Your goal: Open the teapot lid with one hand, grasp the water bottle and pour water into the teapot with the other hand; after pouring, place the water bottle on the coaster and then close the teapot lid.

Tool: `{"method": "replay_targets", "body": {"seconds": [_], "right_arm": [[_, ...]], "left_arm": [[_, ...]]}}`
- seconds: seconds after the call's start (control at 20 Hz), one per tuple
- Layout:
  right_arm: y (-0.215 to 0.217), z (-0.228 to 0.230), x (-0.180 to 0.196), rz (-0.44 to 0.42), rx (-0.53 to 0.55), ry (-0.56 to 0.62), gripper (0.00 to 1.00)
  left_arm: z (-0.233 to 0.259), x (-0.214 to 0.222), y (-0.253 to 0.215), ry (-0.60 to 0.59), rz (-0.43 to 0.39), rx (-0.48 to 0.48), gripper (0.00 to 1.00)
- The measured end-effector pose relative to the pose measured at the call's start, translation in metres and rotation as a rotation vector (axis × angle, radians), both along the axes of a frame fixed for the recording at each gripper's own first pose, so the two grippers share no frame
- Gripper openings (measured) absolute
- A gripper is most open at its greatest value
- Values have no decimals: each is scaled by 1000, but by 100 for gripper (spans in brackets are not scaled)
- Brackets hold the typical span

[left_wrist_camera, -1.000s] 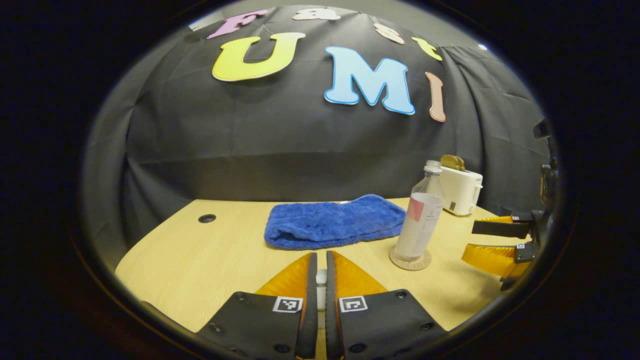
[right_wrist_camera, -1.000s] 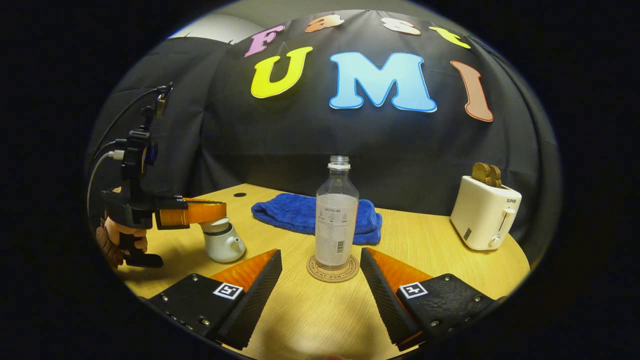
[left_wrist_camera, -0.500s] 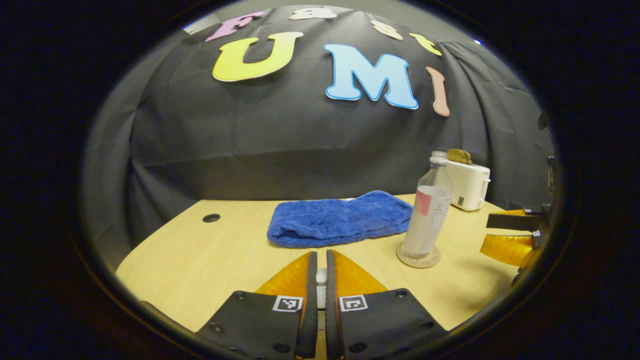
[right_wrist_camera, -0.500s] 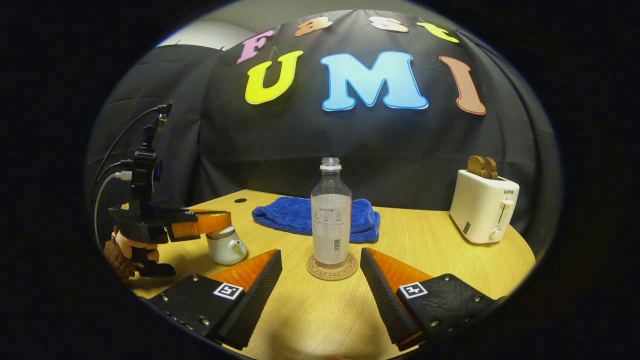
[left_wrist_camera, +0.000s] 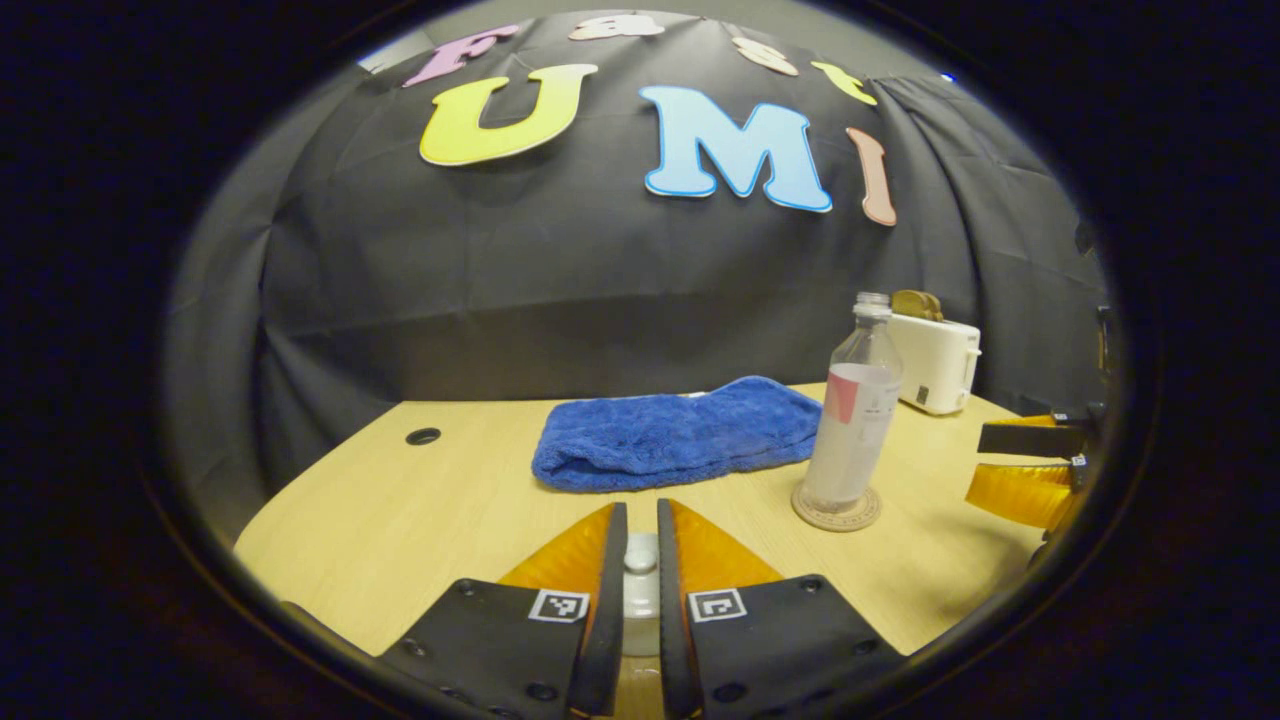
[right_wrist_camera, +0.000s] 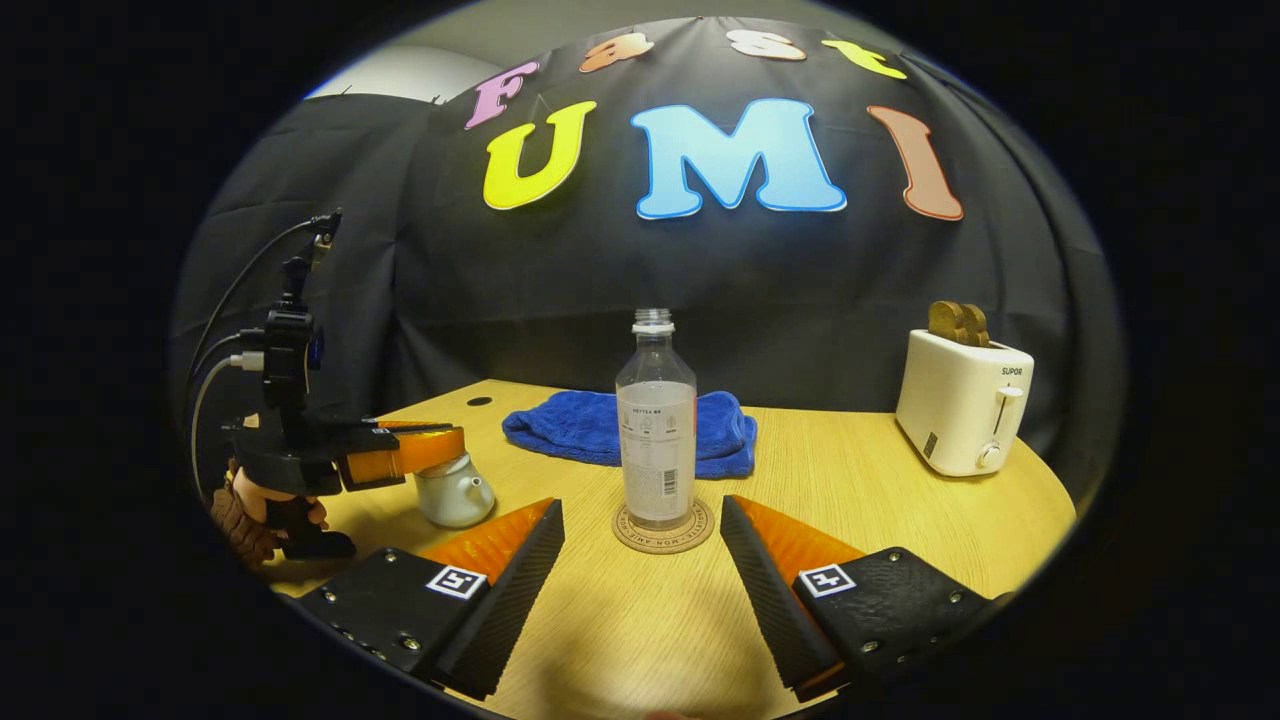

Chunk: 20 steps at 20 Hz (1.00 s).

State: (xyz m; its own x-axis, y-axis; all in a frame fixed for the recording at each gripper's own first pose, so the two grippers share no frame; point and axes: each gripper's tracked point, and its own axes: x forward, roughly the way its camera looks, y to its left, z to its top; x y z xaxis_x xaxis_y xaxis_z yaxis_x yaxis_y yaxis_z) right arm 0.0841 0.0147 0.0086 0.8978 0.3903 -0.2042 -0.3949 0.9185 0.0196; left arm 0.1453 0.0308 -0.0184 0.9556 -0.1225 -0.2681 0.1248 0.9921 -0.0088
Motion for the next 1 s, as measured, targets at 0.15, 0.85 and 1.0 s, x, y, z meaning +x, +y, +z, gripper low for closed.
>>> {"method": "replay_targets", "body": {"seconds": [0.15,0.85,1.0], "right_arm": [[-1,3,-3,-14,4,-15,98],[5,22,-50,-109,26,-77,98],[5,23,-64,-127,41,-81,98]], "left_arm": [[6,-9,1,-10,7,-28,22],[42,-101,-12,-108,-27,-66,24],[44,-120,-11,-131,-7,-82,19]]}}
